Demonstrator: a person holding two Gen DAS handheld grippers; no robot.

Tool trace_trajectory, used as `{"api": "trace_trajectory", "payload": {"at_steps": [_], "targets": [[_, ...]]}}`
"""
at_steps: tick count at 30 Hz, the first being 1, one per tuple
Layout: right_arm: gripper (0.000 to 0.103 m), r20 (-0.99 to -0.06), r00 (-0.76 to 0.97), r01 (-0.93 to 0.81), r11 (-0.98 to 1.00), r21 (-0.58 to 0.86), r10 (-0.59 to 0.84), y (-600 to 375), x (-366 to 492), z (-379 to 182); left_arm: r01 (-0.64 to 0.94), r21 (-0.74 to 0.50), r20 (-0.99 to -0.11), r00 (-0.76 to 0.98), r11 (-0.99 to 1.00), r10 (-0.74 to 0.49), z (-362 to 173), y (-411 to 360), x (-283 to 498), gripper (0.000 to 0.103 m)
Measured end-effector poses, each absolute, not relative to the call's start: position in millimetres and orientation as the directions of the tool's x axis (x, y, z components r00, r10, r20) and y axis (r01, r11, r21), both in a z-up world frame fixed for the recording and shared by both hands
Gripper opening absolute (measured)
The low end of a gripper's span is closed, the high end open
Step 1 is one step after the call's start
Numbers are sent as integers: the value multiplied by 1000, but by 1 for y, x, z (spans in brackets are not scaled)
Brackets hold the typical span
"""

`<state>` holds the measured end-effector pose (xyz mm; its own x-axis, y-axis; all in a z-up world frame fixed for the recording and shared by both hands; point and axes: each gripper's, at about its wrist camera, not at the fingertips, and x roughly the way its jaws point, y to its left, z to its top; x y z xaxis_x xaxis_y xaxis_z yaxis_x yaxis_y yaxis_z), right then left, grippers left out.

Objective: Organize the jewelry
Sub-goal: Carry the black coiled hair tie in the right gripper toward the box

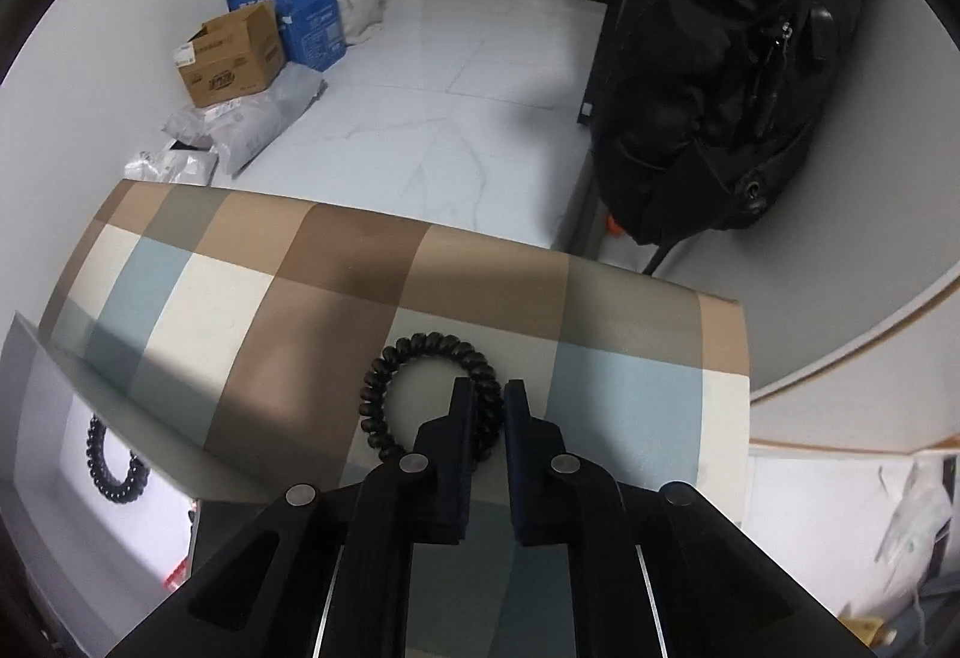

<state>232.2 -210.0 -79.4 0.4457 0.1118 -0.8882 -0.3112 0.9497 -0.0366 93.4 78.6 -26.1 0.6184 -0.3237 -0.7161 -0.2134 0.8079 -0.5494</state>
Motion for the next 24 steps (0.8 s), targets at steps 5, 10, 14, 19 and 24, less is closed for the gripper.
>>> {"api": "trace_trajectory", "payload": {"at_steps": [5, 10, 14, 19, 24], "targets": [[8, -881, 449, -268, 963, 27, 149, -221, 227, -76, -230, -543, -722, 619, 808, -309, -28, 83, 85, 60], [8, -841, 505, -236, 968, 80, 193, -242, 205, -50, -228, -526, -733, 609, 819, -301, -32, 82, 71, 60], [8, -806, 547, -231, 966, 117, 228, -252, 185, -29, -227, -542, -741, 583, 809, -333, -40, 80, 61, 60], [8, -748, 595, -234, 954, 189, 294, -268, 147, -5, -184, -553, -751, 532, 812, -391, -48, 64, 51, 60], [8, -700, 608, -256, 927, 273, 374, -271, 115, 12, -117, -546, -761, 483, 830, -433, -52, 39, 47, 60]]}}
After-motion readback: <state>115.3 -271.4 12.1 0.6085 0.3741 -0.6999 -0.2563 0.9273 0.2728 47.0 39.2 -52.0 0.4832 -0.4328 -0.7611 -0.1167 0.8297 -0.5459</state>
